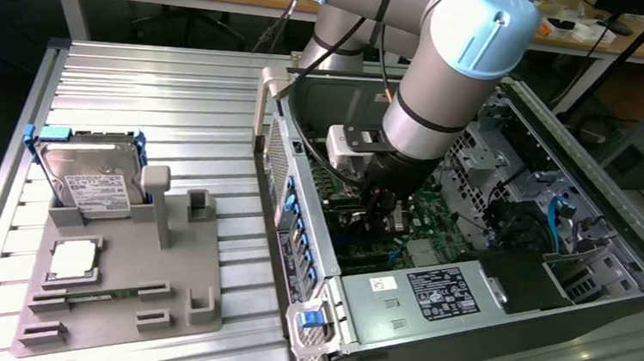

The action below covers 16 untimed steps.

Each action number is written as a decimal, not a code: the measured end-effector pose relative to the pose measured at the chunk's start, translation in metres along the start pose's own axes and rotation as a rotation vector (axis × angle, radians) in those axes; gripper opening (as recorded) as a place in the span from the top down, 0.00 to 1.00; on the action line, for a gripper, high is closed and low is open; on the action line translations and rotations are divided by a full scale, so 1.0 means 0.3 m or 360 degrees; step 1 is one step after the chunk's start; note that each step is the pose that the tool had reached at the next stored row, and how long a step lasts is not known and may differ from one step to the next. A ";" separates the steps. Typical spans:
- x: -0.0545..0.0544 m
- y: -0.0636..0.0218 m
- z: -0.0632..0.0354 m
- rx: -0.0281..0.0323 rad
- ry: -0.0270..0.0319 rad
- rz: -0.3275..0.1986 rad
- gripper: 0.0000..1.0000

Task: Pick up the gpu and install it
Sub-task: 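Insert the gpu into the slot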

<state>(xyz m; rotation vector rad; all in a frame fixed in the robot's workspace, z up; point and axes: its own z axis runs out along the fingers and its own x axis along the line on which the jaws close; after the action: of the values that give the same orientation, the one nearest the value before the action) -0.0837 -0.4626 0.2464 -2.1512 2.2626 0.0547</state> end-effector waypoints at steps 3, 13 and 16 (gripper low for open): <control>0.000 0.000 0.007 -0.00003 0.00004 0.0000 0.73; -0.002 0.001 -0.020 0.00002 -0.00007 0.0000 0.73; -0.002 0.000 -0.024 0.00004 -0.00011 0.0000 0.73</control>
<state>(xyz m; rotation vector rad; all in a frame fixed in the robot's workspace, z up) -0.0838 -0.4623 0.2535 -2.1504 2.2625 0.0552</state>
